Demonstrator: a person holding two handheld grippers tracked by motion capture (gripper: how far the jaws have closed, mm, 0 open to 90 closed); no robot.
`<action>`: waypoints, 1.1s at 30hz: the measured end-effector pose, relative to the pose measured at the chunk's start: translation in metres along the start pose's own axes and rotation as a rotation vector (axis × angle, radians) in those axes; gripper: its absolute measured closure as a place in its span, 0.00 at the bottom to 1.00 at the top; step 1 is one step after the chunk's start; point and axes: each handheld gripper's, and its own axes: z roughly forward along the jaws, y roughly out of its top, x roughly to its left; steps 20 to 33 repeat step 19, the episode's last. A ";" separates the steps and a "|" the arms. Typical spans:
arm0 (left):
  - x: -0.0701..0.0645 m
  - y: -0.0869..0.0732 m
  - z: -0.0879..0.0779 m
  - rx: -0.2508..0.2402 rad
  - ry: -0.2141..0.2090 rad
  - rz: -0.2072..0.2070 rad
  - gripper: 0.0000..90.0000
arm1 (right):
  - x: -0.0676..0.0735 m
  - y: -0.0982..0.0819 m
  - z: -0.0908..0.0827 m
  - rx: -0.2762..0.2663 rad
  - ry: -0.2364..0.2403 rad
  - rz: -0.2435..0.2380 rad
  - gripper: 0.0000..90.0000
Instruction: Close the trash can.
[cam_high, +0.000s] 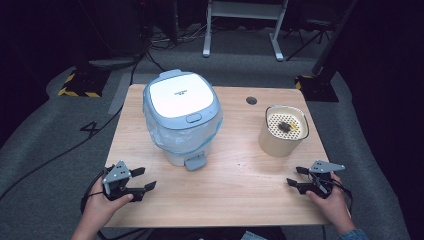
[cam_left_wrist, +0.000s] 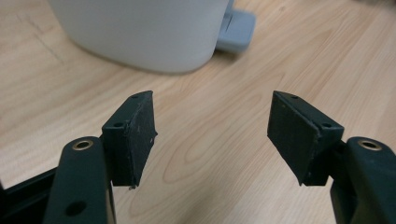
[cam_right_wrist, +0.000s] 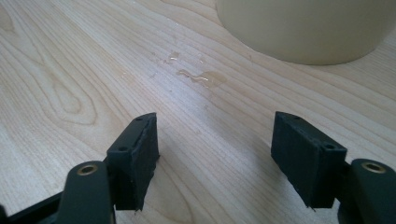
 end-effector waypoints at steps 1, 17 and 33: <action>0.001 -0.002 0.002 0.018 0.005 -0.005 0.36 | 0.000 0.000 0.000 0.000 0.000 0.000 0.36; 0.007 -0.021 0.029 0.183 0.106 0.040 0.24 | 0.000 0.000 0.000 0.000 0.000 0.000 0.36; 0.008 -0.022 0.029 0.177 0.105 0.043 0.24 | 0.000 0.000 0.000 0.000 0.000 0.000 0.36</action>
